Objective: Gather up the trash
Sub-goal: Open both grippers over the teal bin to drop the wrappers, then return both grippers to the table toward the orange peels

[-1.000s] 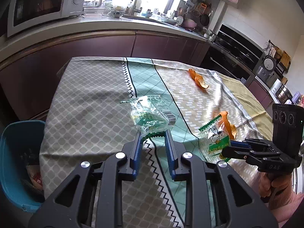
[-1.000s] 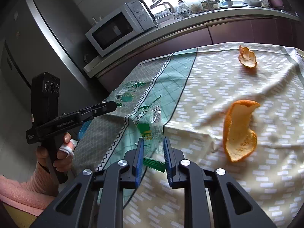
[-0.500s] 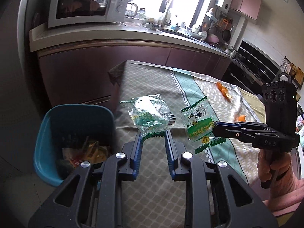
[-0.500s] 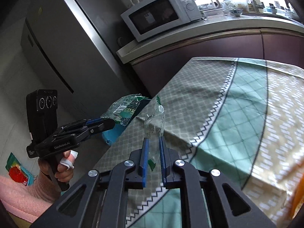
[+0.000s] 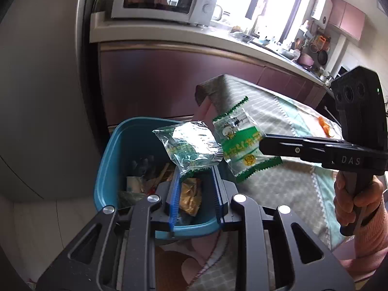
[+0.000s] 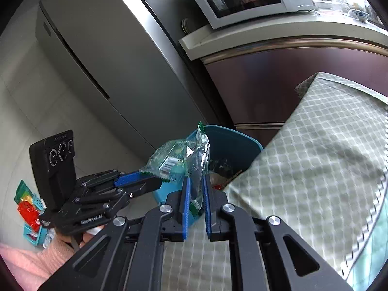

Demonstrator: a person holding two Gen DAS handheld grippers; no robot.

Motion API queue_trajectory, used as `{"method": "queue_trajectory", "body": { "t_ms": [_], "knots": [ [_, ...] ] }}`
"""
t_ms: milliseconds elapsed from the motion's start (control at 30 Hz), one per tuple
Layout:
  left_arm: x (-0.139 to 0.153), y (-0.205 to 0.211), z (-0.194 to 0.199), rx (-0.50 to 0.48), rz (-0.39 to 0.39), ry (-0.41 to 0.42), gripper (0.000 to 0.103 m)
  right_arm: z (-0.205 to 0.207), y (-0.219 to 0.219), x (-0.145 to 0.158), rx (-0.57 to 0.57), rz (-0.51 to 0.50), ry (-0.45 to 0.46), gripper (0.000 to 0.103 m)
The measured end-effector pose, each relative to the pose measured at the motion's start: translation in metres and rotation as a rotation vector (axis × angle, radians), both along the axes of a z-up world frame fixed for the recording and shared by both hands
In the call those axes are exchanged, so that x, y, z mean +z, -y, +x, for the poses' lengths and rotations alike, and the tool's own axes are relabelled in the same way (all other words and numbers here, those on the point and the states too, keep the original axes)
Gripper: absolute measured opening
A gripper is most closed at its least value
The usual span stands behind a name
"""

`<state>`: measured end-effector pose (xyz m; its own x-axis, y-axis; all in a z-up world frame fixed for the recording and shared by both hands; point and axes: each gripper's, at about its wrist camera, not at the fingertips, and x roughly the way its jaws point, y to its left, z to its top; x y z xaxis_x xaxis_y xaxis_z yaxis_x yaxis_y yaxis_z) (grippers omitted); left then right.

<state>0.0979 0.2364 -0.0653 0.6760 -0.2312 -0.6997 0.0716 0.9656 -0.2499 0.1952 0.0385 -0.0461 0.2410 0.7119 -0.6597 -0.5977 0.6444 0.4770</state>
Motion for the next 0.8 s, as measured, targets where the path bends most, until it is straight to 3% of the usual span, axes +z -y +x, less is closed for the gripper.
{"method": "queue_trajectory", "body": {
  "t_ms": [267,433,600,800],
  "knots": [
    [-0.039,-0.011,0.017,0.028,0.017,-0.089,0.026,0.021,-0.035,-0.031,-0.011,-0.099,-0.069,0.016],
    [-0.051,-0.008,0.024,0.031,0.01,-0.103,0.028,0.026,-0.041,-0.04,-0.031,-0.118,-0.08,0.017],
    [-0.052,-0.002,0.028,0.03,-0.009,-0.097,0.028,0.024,-0.035,-0.037,-0.035,-0.112,-0.07,0.02],
    [-0.028,0.011,0.016,0.011,-0.01,-0.031,0.03,0.014,-0.011,-0.022,-0.039,-0.091,-0.023,0.024]
  ]
}}
